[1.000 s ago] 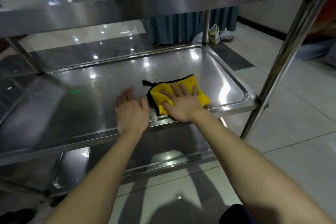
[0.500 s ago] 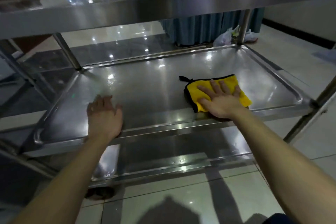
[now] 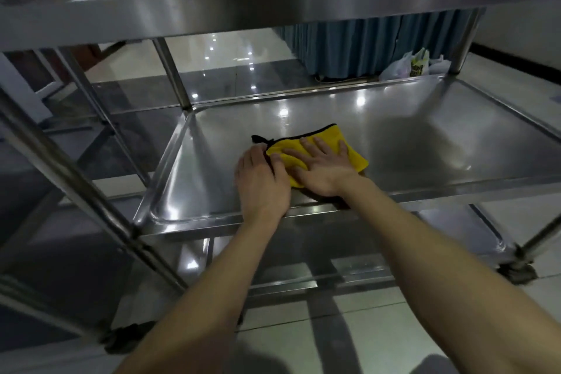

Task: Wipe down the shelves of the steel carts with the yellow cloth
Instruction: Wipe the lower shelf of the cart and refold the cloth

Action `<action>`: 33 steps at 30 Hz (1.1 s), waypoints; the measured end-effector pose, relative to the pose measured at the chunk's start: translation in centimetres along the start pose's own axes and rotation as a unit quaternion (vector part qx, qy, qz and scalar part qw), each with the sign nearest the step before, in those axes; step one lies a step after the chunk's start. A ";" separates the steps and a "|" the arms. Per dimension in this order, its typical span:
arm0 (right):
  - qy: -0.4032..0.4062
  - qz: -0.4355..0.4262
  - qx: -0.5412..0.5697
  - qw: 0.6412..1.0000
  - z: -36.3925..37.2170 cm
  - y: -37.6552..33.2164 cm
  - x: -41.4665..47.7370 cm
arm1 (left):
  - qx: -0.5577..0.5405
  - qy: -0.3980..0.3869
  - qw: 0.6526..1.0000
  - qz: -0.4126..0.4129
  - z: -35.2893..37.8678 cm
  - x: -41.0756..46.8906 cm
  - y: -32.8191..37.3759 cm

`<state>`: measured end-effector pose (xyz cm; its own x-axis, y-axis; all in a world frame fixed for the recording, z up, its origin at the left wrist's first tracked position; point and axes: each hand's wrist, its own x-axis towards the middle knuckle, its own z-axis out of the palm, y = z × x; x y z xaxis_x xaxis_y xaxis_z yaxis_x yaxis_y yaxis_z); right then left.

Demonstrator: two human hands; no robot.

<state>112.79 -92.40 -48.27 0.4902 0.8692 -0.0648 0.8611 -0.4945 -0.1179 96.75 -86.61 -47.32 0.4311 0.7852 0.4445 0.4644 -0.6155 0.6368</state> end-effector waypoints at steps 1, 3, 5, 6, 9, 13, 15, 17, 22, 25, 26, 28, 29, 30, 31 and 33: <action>-0.009 0.006 -0.002 1.000 -0.3 -0.1 -0.2 | -0.015 -0.003 1.000 0.013 -0.9 0.1 -0.7; -0.021 0.018 -0.005 1.000 -0.6 -0.4 -0.5 | 0.034 -0.008 0.998 0.056 -3.6 0.5 -3.4; -0.024 0.026 -0.005 0.999 -0.8 -0.6 -0.9 | 0.126 -0.004 0.989 0.076 -6.6 1.4 -7.5; -0.026 0.028 -0.003 0.999 -0.8 -0.6 -1.0 | 0.170 -0.003 0.983 0.068 -7.9 1.8 -9.6; -0.034 0.049 0.006 0.998 -0.7 -1.0 -0.8 | 0.230 -0.014 0.973 0.022 -10.0 2.3 -13.7; -0.036 0.101 0.009 0.994 -0.1 -3.1 1.0 | 0.211 -0.027 0.977 0.013 -9.2 2.3 -14.3; -0.033 0.109 0.015 0.993 0.1 -5.3 2.5 | 0.202 -0.018 0.979 0.022 -9.3 2.1 -14.0; -0.034 0.095 0.016 0.995 0.1 -8.3 3.9 | 0.174 0.004 0.985 0.021 -9.6 1.9 -13.7; -0.032 0.031 0.003 0.999 1.3 -13.3 1.7 | 0.032 0.041 0.997 0.061 -10.4 1.2 -13.2; 0.007 -0.022 -0.003 1.000 2.4 -13.3 -1.9 | -0.057 0.085 0.976 0.194 -11.9 -0.4 -13.3; 0.020 -0.034 -0.002 0.999 2.6 -13.1 -2.7 | -0.057 0.113 0.961 0.245 -12.4 -1.4 -13.7; 0.026 -0.042 0.002 0.999 2.7 -12.9 -3.3 | -0.029 0.209 0.933 0.291 -13.5 -3.1 -14.7; 0.021 -0.041 0.004 0.999 2.6 -12.9 -3.3 | -0.022 0.268 0.925 0.268 -14.1 -3.5 -15.3; 0.015 -0.039 0.004 0.999 2.5 -12.9 -3.2 | -0.032 0.314 0.923 0.221 -14.9 -3.5 -15.7; 0.012 -0.037 0.002 0.999 2.4 -13.1 -3.1 | -0.053 0.344 0.923 0.167 -15.7 -3.1 -15.9; 0.011 -0.032 -0.003 0.999 2.3 -13.4 -3.0 | -0.108 0.349 0.927 0.085 -17.4 -1.6 -16.1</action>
<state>99.52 -88.39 -48.75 0.4362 0.8992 -0.0349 0.8919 -0.4371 -0.1156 75.11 -76.76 -47.27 -0.1568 0.5771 0.8015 0.2370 -0.7658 0.5978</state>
